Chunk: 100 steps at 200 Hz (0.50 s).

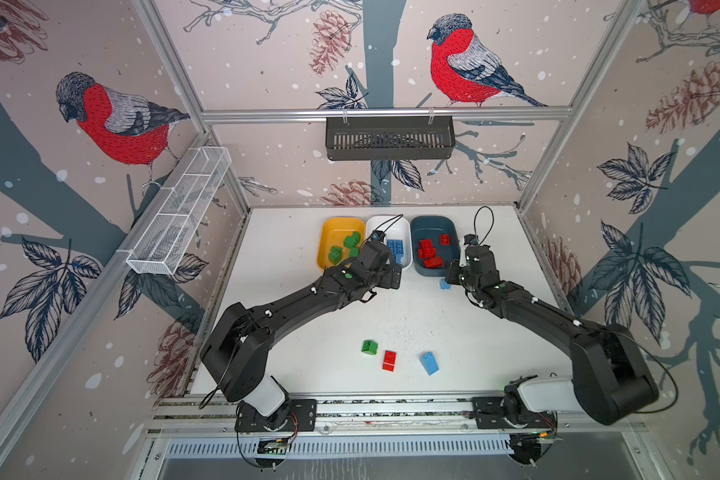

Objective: Sort the legos into containers by color
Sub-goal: 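Release the green brick into the yellow tub while right grasps small red brick, then drop the red brick into the teal tub while left reaches to light blue brick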

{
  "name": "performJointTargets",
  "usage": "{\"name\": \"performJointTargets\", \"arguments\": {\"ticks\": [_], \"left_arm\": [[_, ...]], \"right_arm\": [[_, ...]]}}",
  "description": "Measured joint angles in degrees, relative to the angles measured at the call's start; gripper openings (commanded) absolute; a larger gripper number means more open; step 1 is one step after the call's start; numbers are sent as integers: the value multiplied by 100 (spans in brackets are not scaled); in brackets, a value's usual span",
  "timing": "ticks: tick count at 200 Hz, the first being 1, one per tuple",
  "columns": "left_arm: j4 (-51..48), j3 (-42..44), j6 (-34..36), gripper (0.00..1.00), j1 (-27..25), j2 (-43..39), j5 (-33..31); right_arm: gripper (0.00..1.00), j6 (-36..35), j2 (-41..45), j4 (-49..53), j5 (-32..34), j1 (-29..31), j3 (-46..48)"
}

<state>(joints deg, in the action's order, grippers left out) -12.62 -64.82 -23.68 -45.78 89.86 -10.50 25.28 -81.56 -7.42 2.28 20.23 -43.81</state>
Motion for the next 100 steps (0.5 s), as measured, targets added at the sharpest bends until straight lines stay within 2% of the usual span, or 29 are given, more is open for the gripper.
{"name": "performJointTargets", "arguments": {"ticks": [27, 51, 77, 100], "left_arm": [[9, 260, 44, 97, -282, -33, 2], [9, 492, 140, 97, -474, -101, 22], [68, 713, 317, 97, -752, -210, 227], [317, 997, 601, 97, -975, -284, 546]], "right_arm": [[21, -9, -629, -81, -63, -79, -531], [28, -15, -1082, -79, -52, -105, -966], [43, 0, -1325, -70, 4, -111, -1244], [62, 7, -1285, -17, 33, -101, -1320]]}}
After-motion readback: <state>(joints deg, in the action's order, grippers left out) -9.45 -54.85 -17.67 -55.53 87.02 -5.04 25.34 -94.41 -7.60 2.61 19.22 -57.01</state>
